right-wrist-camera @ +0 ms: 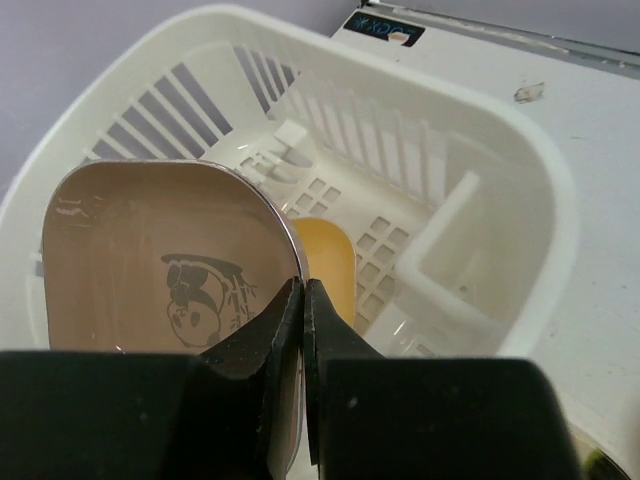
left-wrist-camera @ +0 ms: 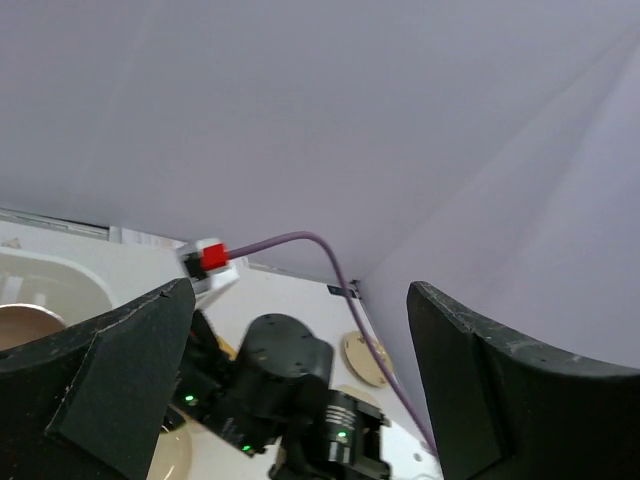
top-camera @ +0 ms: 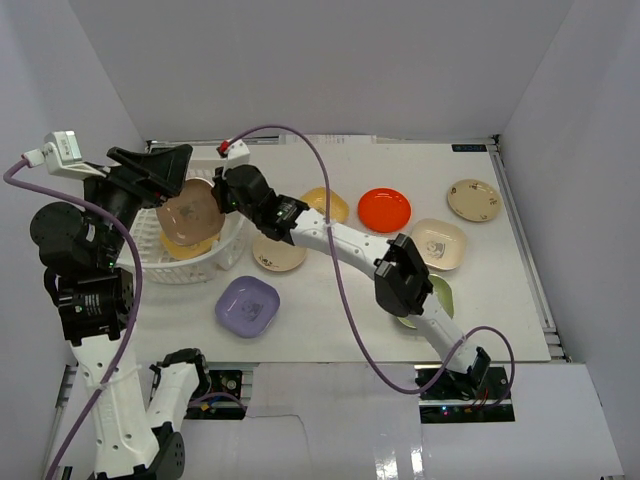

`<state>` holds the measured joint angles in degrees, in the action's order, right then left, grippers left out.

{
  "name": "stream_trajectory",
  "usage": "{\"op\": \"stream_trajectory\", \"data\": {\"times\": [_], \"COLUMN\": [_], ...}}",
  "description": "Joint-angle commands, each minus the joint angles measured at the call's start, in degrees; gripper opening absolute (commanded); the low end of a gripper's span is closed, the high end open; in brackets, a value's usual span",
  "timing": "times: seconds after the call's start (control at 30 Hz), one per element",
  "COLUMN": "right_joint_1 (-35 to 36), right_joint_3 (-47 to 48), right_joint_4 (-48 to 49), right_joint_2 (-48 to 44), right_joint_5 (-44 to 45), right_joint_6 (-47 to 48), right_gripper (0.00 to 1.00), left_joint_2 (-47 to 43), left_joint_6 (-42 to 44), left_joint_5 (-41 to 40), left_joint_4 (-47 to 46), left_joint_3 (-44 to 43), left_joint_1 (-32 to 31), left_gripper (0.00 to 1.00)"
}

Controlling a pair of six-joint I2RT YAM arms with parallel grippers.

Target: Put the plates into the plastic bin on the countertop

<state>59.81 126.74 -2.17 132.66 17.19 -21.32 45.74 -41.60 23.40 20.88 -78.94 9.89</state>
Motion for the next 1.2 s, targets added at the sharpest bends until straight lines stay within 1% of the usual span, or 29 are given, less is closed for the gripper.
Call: {"op": "stream_trajectory", "data": {"times": [0.0, 0.13, 0.2, 0.3, 0.33, 0.37, 0.4, 0.43, 0.47, 0.5, 0.6, 0.73, 0.77, 0.83, 0.87, 0.93, 0.97, 1.03, 1.1, 1.17], "right_joint_1": [1.18, 3.82, 4.79, 4.88, 4.88, 4.88, 4.96, 4.88, 4.96, 4.88, 4.88, 4.88, 4.88, 4.61, 4.53, 4.44, 4.52, 4.44, 4.44, 4.61], "right_joint_3": [5.52, 9.05, 8.61, 6.87, 6.33, 6.15, 6.15, 6.07, 5.63, 5.10, 1.16, -11.13, -19.17, -28.69, -38.40, -47.15, -54.85, -60.88, -65.71, -67.84], "right_joint_4": [9.90, 14.55, 17.37, 18.86, 19.31, 19.49, 19.58, 19.49, 19.49, 19.84, 20.89, 21.60, 21.60, 21.77, 21.86, 21.95, 21.95, 21.34, 18.62, 17.47], "right_joint_2": [4.25, 9.36, 10.94, 11.65, 11.66, 11.66, 11.57, 11.13, 10.52, 8.60, 2.01, -10.38, -15.97, -21.89, -27.05, -33.04, -34.82, -37.37, -39.14, -38.88], "right_joint_5": [3.10, 5.39, 8.03, 10.05, 10.66, 11.11, 10.94, 10.59, 9.45, 8.83, 7.77, 7.85, 8.38, 9.09, 9.09, 8.83, 7.96, 5.94, 4.79, 1.98], "right_joint_6": [3.65, 8.83, 11.12, 11.12, 11.13, 11.30, 11.91, 12.18, 12.18, 12.27, 12.97, 12.37, 11.57, 9.47, 6.50, 1.40, -0.20, -3.45, -7.41, -10.65], "right_gripper": [0.08, 0.08, 0.08, 0.08, 0.10, 0.16, 0.40, 0.54, 0.62, 0.69, 0.72, 0.71, 0.71, 0.69, 0.69, 0.69, 0.69, 0.71, 0.75, 0.77], "left_joint_2": [0.50, 0.32, 0.15, 0.06, 0.14, 0.06, -0.12, -0.21, -0.21, -0.30, -0.03, 0.49, 0.41, -0.20, -0.56, -1.17, -1.18, -1.00, -0.82, -0.30], "left_joint_6": [-1.19, -1.55, -1.38, -1.11, -1.11, -1.11, -0.94, -0.85, -0.76, -0.67, -0.58, 0.12, 0.29, 0.99, 1.09, 0.83, 0.74, 0.65, 0.38, 0.47], "left_joint_5": [5.43, 5.43, 5.26, 5.17, 5.25, 5.25, 5.25, 5.25, 5.17, 5.17, 5.78, 7.53, 7.80, 8.07, 8.15, 9.11, 9.73, 10.87, 11.76, 12.28], "left_joint_4": [1.00, 0.65, 0.65, 0.56, 0.65, 0.56, 0.56, 0.56, 0.56, 0.56, 0.56, 1.08, 1.35, 2.31, 2.49, 2.50, 2.58, 2.49, 2.49, 2.41], "left_joint_3": [-0.79, 1.76, 2.38, 2.91, 3.26, 3.96, 4.31, 4.58, 4.93, 5.37, 5.99, 7.65, 8.27, 9.94, 10.46, 11.87, 12.22, 13.10, 13.72, 14.68], "left_joint_1": [-0.49, -0.49, -0.49, -0.49, -0.49, -0.49, -0.49, -0.49, -0.49, -0.49, -0.49, -0.57, -0.49, -0.49, -0.49, -0.49, -0.57, -0.49, -0.57, -0.57], "left_gripper": [0.98, 0.98, 0.98, 0.98, 0.98, 0.98, 0.98, 0.98, 0.98, 0.98, 0.98, 0.98, 0.98, 0.98, 0.98, 0.98, 0.98, 0.98, 0.97, 0.93]}}
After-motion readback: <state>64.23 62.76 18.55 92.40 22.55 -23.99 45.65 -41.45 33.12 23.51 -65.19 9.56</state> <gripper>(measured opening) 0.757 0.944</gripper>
